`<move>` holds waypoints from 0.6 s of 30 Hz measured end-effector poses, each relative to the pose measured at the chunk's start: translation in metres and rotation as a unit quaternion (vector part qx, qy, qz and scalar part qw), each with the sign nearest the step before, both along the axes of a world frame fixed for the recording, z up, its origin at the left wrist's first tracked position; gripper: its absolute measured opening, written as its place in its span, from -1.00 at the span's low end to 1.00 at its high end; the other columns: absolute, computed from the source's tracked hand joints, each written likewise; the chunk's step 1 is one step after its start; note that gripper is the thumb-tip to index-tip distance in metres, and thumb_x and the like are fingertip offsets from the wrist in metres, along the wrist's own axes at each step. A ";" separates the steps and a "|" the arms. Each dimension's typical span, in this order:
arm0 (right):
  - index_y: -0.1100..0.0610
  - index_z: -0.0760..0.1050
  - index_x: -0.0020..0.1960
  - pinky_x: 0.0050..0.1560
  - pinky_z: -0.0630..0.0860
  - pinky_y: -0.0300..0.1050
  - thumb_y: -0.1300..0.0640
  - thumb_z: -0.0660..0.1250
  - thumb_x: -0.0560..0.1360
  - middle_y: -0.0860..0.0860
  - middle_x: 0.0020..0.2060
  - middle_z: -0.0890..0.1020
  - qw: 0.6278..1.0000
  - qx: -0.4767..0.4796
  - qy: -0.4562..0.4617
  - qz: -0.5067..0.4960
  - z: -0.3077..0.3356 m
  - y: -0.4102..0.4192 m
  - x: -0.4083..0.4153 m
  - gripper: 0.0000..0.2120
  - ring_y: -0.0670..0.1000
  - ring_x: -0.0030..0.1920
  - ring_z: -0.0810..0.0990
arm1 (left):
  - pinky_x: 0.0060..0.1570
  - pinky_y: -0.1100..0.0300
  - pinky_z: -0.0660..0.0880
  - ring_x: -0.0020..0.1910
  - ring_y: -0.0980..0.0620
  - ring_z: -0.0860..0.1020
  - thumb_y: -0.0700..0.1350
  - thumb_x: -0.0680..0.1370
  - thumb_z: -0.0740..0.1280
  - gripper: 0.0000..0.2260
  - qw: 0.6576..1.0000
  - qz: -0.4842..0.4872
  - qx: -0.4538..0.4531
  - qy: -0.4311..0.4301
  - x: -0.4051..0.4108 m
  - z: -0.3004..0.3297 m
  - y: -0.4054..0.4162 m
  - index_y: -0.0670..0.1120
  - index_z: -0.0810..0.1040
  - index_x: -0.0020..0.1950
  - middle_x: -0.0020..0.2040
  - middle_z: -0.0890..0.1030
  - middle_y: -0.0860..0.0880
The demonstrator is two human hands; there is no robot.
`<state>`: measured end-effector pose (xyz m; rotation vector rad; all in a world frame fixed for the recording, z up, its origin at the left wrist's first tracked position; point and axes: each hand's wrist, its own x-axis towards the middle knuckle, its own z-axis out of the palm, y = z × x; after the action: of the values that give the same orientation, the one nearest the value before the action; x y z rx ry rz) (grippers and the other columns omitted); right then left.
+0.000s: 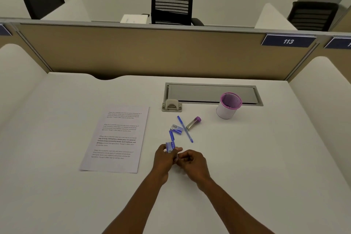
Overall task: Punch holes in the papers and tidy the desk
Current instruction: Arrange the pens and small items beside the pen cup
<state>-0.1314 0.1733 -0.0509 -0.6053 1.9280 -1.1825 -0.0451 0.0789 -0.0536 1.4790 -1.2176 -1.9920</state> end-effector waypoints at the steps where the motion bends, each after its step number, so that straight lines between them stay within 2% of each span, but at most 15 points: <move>1: -0.01 0.67 -0.16 -0.16 0.65 -0.11 0.01 0.51 0.39 -0.09 -0.28 0.72 1.000 0.004 0.010 0.023 0.003 -0.002 -0.001 -0.92 -0.09 -0.25 0.69 | 0.01 0.04 0.65 -0.02 -0.11 0.69 -0.18 0.54 0.44 -0.78 1.000 0.001 -0.007 0.003 0.002 0.000 0.000 -0.15 0.55 0.17 -0.01 0.73 -0.12; 4: -0.01 0.66 -0.18 -0.14 0.66 -0.08 -0.11 0.49 0.39 -0.11 -0.30 0.70 0.996 0.013 0.078 0.031 0.008 -0.018 -0.015 -0.83 -0.11 -0.26 0.67 | -0.19 0.19 0.62 -0.07 -0.06 0.70 -0.18 0.57 0.40 -0.81 1.000 0.010 -0.017 -0.007 0.011 0.002 -0.005 -0.14 0.55 0.17 0.00 0.70 -0.14; 6: 0.01 0.65 -0.09 -0.03 0.64 -0.07 -0.05 0.47 0.42 -0.09 -0.21 0.69 0.982 0.021 0.186 0.004 0.008 -0.036 -0.030 -0.85 -0.10 -0.19 0.65 | -0.20 0.19 0.61 -0.06 -0.06 0.69 -0.20 0.62 0.32 -0.83 0.999 0.021 0.031 0.011 0.017 0.004 -0.011 -0.10 0.53 0.21 0.05 0.68 -0.15; 9: 0.06 0.53 0.25 0.19 0.51 -0.12 -0.05 0.39 0.49 0.01 0.13 0.60 0.922 0.069 0.370 0.090 0.009 -0.069 -0.050 -0.62 -0.01 0.12 0.55 | -0.13 0.08 0.60 -0.01 -0.11 0.67 -0.21 0.66 0.24 -0.80 0.993 0.033 0.107 0.045 0.023 0.007 -0.019 -0.14 0.53 0.26 0.08 0.64 -0.17; 11: 0.09 0.43 0.36 0.20 0.46 -0.11 -0.10 0.33 0.51 0.05 0.22 0.52 0.867 0.136 0.450 0.163 0.008 -0.090 -0.058 -0.51 0.03 0.22 0.47 | -0.09 0.03 0.59 0.01 -0.13 0.65 -0.14 0.67 0.24 -0.78 0.987 0.043 0.140 0.066 0.024 0.009 -0.022 -0.16 0.53 0.27 0.09 0.63 -0.17; 14: 0.12 0.46 0.32 0.18 0.47 -0.08 -0.10 0.32 0.52 0.10 0.21 0.49 0.814 0.187 0.504 0.219 0.003 -0.107 -0.061 -0.54 0.06 0.20 0.45 | -0.05 0.02 0.58 0.06 -0.15 0.63 0.02 0.67 0.21 -0.70 0.979 0.049 0.172 0.093 0.024 0.014 -0.026 -0.15 0.54 0.25 0.14 0.63 -0.17; 16: 0.12 0.49 0.28 0.17 0.47 -0.08 -0.06 0.35 0.51 0.09 0.20 0.49 0.812 0.186 0.507 0.224 -0.002 -0.109 -0.058 -0.59 0.05 0.18 0.45 | 0.00 0.00 0.57 0.09 -0.17 0.62 0.07 0.68 0.14 -0.64 0.976 0.047 0.180 0.110 0.024 0.013 -0.030 -0.16 0.52 0.27 0.19 0.61 -0.19; 18: 0.09 0.50 0.24 0.16 0.48 -0.11 -0.04 0.38 0.48 0.05 0.18 0.51 0.833 0.162 0.487 0.207 -0.004 -0.107 -0.053 -0.62 0.02 0.17 0.46 | 0.09 -0.06 0.54 0.13 -0.20 0.59 0.07 0.69 0.11 -0.61 0.975 0.052 0.180 0.121 0.025 0.011 -0.032 -0.19 0.50 0.30 0.23 0.58 -0.23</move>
<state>-0.1845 0.0662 -0.0552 -1.5421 2.5206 -0.2025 -0.0205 0.0465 -0.0422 1.3673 -0.6921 -2.3245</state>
